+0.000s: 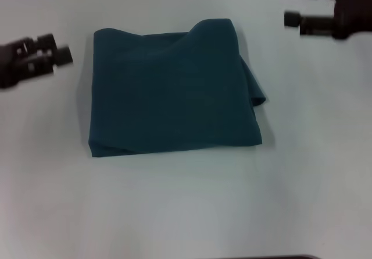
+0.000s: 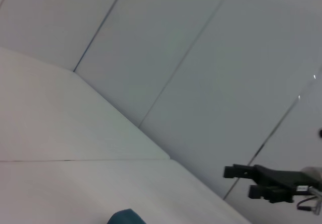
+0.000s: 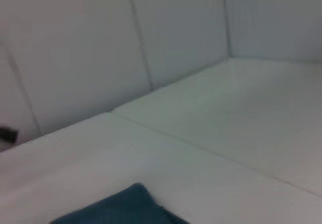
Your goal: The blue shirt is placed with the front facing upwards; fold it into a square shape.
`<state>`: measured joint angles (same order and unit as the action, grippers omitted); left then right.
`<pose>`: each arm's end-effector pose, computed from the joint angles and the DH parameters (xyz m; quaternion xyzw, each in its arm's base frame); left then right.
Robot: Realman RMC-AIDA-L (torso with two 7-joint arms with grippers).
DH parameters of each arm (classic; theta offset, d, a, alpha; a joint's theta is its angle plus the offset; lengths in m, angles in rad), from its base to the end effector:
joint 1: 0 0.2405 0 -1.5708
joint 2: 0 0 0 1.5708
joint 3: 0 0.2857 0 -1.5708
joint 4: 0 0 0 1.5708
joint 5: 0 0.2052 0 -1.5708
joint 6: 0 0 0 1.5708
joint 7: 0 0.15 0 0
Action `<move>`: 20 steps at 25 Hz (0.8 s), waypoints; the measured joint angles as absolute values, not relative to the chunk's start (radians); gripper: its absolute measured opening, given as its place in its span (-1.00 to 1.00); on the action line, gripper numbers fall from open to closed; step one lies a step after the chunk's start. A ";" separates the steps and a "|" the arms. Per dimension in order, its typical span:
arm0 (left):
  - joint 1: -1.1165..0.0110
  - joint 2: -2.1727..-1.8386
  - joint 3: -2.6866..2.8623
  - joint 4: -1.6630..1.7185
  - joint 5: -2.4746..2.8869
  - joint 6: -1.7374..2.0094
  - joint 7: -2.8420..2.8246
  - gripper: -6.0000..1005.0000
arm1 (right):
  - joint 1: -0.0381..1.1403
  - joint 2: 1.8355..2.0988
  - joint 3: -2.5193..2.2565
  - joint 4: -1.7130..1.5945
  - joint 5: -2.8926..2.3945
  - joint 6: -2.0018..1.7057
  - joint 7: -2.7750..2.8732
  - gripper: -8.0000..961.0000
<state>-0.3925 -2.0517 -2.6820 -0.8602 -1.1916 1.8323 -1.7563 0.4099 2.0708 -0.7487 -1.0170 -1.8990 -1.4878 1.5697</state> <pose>-0.3040 0.3002 0.0588 -0.8632 -0.3543 -0.3349 0.1310 0.2795 0.3531 0.0472 -0.9198 0.2081 0.2231 0.2467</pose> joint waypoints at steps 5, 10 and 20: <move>-0.304 -2.091 -2.661 -0.861 -1.188 1.921 -1.527 0.74 | 0.281 2.095 -0.783 -0.993 -1.816 -1.646 1.398 0.84; -0.234 -2.101 -2.590 -0.849 -1.178 1.940 -1.431 0.74 | 0.245 2.095 -0.789 -0.862 -1.812 -1.778 1.242 0.83; -0.242 -2.121 -2.550 -0.813 -1.053 1.926 -1.349 0.74 | 0.343 2.094 -0.965 -0.621 -1.888 -1.745 1.054 0.83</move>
<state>-0.2421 -2.1212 -2.5496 -0.8127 -1.0531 1.9263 -1.3495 0.3432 2.0940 -0.9647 -0.6207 -1.8884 -1.7446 1.0545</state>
